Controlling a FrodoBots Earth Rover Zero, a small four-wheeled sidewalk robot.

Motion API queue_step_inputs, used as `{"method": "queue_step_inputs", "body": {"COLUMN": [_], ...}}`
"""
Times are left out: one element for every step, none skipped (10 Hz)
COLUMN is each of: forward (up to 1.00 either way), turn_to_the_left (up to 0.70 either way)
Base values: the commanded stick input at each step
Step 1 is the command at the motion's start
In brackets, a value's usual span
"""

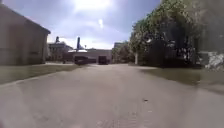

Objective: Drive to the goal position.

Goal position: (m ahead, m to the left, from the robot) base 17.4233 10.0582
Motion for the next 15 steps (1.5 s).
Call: {"method": "queue_step_inputs", "body": {"forward": [1.00,1.00,1.00,1.00,1.00,1.00,1.00,1.00,1.00,1.00,1.00,1.00,1.00,1.00,1.00], "turn_to_the_left": [0.00,0.00,0.00,0.00,0.00,0.00,0.00,0.00,0.00,0.00,0.00,0.00,0.00,0.00,0.00]}}
